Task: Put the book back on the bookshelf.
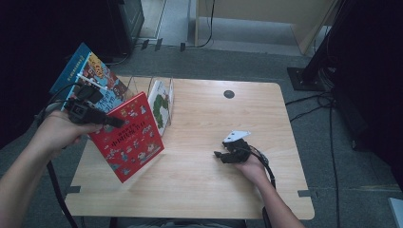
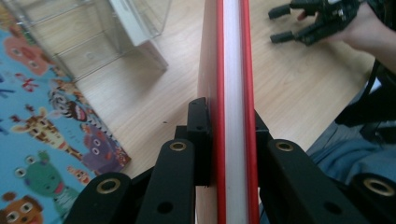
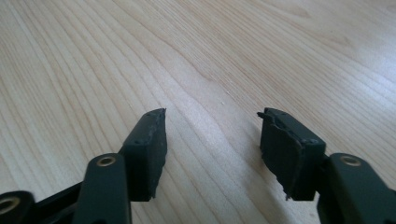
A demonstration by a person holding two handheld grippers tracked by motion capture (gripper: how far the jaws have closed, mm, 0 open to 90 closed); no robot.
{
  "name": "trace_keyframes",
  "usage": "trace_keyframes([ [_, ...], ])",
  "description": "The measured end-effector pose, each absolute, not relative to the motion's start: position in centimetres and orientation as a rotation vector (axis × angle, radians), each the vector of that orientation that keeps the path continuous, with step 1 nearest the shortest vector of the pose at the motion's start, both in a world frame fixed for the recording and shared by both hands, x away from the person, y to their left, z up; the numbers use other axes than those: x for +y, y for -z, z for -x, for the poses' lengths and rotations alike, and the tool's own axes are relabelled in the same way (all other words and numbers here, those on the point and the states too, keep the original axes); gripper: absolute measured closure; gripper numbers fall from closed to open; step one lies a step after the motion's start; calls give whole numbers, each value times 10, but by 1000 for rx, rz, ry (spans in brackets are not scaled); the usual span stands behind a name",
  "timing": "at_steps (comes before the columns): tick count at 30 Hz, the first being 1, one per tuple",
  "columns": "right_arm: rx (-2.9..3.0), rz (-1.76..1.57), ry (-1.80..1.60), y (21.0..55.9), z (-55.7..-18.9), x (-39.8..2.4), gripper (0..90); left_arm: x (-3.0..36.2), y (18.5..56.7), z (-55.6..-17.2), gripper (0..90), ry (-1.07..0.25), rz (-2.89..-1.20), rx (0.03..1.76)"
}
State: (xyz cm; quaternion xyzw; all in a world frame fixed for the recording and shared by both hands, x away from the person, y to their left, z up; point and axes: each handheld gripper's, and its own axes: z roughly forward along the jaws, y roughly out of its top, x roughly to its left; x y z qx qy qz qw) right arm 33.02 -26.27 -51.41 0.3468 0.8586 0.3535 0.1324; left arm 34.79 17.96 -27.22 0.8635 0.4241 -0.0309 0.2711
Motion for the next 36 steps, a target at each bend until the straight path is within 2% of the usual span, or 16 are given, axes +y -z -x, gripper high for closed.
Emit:
trace_keyframes([
  [18,2399,-1025,-1106,523,-322,-263,320,216,273,-372,798,60,-2181,1370],
  [36,2393,-1028,-1104,523,-322,-263,316,225,269,-405,797,-9,-2067,1532],
])
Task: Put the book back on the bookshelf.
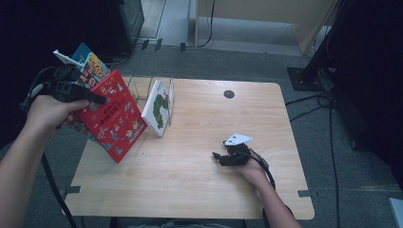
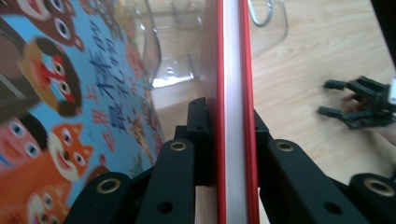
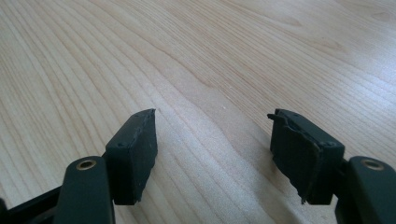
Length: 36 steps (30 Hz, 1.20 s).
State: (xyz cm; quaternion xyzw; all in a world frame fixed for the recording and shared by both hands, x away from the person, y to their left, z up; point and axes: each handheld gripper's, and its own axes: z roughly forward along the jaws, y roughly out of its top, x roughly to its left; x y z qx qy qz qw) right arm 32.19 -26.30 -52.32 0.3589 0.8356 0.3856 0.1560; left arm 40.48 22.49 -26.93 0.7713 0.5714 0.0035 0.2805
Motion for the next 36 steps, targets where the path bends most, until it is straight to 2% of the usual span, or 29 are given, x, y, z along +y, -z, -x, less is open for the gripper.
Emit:
trace_keyframes([
  [22,2393,-1028,-1103,523,-322,-263,315,210,289,-445,795,-118,-1979,1597],
  [29,2391,-1040,-1102,523,-321,-263,315,208,295,-449,793,-113,-2004,1599],
  [34,2392,-1037,-1103,523,-319,-263,316,205,296,-449,756,-33,-2075,1595],
  [36,2391,-1033,-1103,523,-319,-264,317,204,294,-449,760,-63,-2095,1598],
])
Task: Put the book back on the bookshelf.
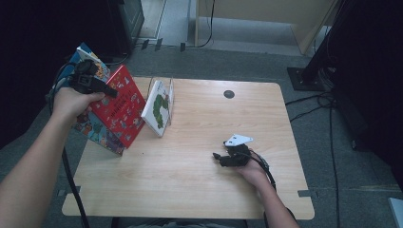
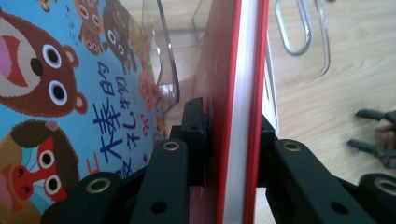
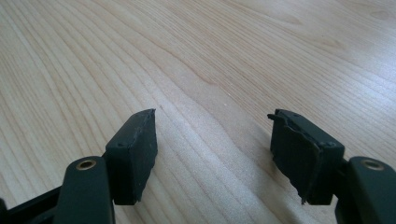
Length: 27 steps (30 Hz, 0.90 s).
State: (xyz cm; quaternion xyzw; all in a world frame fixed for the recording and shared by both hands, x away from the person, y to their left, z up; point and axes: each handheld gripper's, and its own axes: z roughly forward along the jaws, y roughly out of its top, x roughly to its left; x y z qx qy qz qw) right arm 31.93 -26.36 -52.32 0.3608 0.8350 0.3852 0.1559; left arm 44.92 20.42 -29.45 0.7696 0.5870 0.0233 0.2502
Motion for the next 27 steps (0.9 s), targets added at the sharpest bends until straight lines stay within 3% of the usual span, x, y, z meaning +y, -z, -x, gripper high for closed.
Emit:
trace_keyframes([
  [9,2395,-1033,-1105,523,-319,-264,324,202,298,-456,777,-13,-2139,1610],
  [20,2397,-1024,-1106,523,-319,-264,327,205,292,-473,797,46,-2028,1689],
  [27,2397,-1026,-1107,523,-319,-263,325,203,288,-489,793,7,-1994,1728],
])
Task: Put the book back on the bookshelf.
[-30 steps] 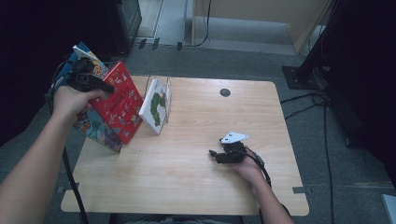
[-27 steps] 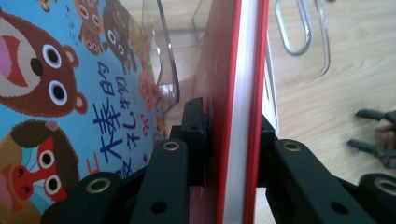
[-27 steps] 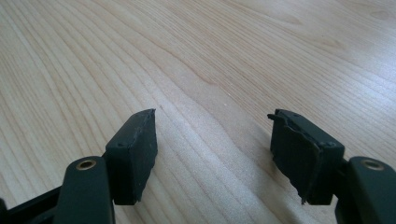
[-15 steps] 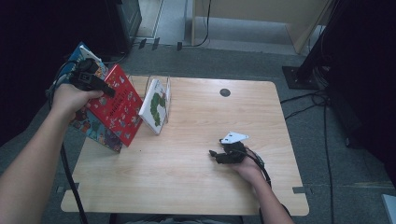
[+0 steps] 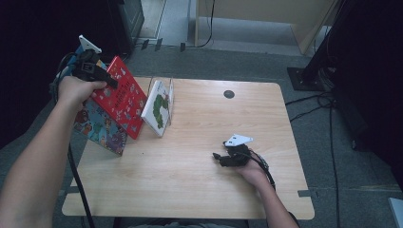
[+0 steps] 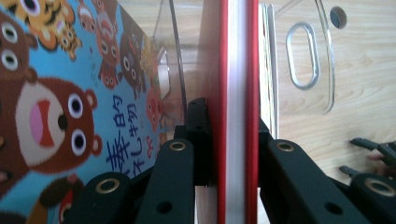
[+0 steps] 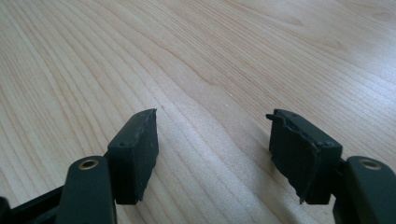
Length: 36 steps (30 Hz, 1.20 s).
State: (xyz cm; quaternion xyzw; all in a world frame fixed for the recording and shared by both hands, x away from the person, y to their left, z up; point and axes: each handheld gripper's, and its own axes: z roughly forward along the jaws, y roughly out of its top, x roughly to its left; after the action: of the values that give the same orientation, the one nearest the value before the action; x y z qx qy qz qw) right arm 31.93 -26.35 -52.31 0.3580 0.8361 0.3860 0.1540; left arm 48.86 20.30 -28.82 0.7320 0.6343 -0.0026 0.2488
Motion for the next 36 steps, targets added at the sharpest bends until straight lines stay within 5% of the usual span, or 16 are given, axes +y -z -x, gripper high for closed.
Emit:
trace_keyframes([
  [26,2374,-1055,-1103,523,-311,-263,333,199,305,-523,790,19,-1906,1763],
  [36,2380,-1050,-1101,523,-312,-263,334,201,299,-522,688,-24,-1912,1749],
])
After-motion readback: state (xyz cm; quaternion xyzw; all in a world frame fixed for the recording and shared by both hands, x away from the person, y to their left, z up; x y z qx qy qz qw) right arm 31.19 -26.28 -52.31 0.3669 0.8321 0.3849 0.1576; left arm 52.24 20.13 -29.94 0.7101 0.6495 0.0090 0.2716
